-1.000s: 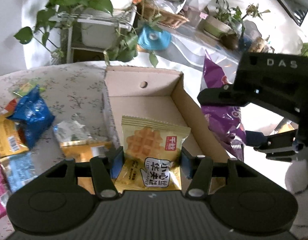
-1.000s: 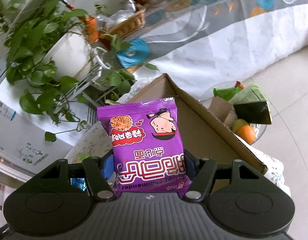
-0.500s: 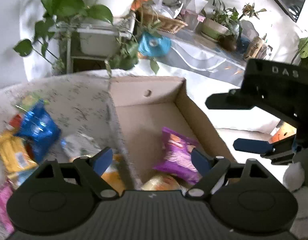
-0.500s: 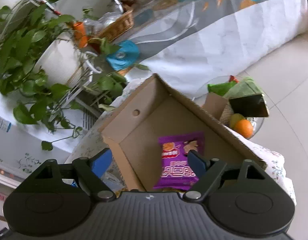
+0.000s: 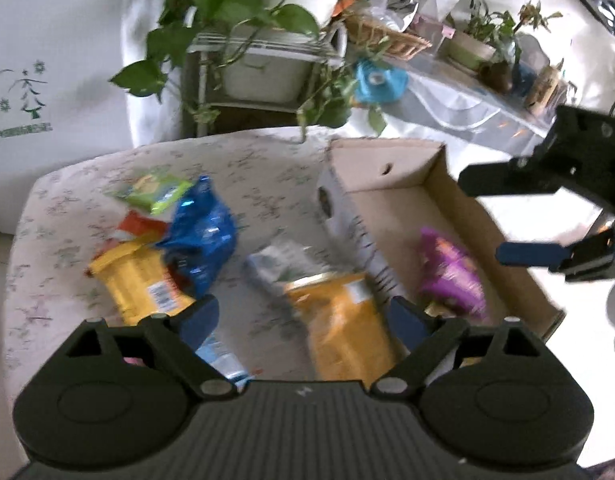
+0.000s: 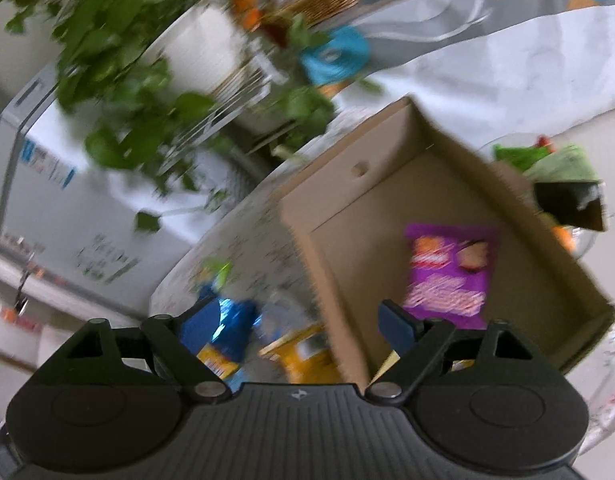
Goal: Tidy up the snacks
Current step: 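Withdraw both tools from the box back over the snack pile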
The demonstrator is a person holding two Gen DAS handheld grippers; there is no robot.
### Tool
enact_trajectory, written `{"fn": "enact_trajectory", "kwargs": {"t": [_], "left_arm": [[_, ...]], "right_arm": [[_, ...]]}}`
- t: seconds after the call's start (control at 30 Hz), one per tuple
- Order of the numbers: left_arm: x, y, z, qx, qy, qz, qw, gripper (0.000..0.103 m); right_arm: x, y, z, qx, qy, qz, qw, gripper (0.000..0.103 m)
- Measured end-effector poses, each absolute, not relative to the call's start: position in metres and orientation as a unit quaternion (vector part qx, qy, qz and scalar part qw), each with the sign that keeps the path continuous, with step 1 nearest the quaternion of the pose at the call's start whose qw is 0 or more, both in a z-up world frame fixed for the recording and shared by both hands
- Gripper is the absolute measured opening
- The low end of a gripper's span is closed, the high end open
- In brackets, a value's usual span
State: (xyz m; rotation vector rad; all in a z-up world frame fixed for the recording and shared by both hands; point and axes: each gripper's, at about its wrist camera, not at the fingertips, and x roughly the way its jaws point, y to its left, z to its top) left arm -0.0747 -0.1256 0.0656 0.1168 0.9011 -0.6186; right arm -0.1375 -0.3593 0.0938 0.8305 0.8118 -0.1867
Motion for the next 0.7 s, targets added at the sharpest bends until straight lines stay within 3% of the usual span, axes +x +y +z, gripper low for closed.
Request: {"fn": "enact_trajectory", "kwargs": {"t": [0.37,0.7], "left_arm": [[-0.052,-0.057,0.038,0.013,0.454,-0.194,0.870,0.094],[-0.045,-0.029,0.055,-0.024,0.439,-0.192,0.877,0.094]], "right_arm": [[-0.116,-0.315,0.073,0.385,0.436,-0.010,0.813,0.090],[-0.106,-0.273,0.058,0.286,0.466,-0.059,0.835,0.090]]}}
